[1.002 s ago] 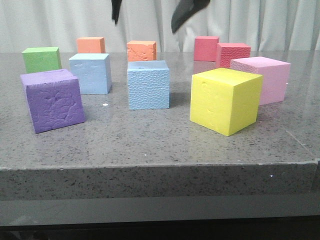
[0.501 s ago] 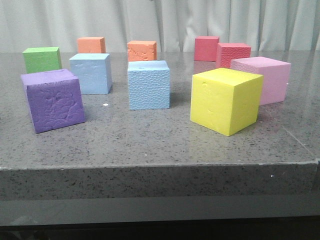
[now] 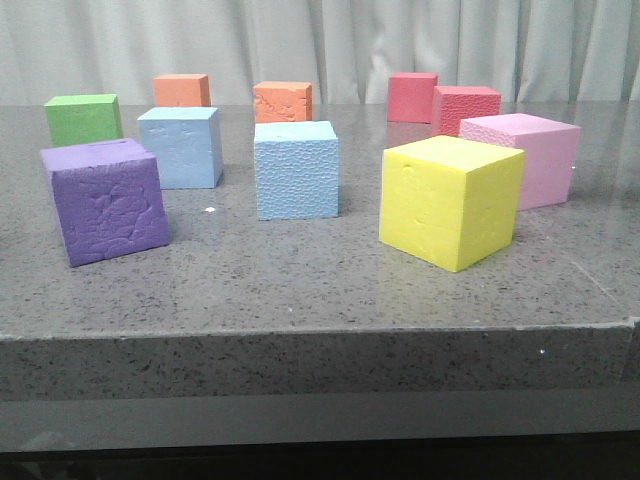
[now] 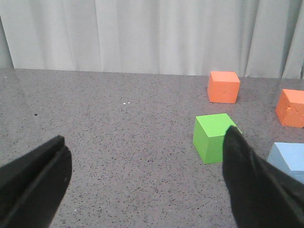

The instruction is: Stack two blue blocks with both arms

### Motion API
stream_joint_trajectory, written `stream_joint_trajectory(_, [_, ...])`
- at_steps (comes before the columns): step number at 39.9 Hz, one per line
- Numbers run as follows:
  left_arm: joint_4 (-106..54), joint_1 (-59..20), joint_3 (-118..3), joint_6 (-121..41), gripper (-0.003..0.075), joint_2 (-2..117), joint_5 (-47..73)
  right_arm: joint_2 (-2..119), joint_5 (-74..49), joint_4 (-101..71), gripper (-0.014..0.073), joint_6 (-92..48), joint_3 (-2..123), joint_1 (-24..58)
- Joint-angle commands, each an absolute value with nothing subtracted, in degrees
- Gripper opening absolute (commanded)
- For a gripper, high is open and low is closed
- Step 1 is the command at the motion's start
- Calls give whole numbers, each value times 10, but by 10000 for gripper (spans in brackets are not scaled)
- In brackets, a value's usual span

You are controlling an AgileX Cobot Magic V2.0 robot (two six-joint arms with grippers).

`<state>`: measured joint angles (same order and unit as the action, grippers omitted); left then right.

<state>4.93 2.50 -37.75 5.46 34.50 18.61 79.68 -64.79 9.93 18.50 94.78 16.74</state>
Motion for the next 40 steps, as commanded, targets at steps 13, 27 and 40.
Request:
stream_joint_trajectory(13, [47,26,-399,55,617,349,141,509,-452,108,-64,143,604,140])
stream_joint_trajectory(27, [44,26,-399,55,617,349,140,240,-320,116,-67,143,312,140])
stream_joint_trajectory(40, [43,15,-422,55,617,382,145,175,-270,121,-67,143,259,140])
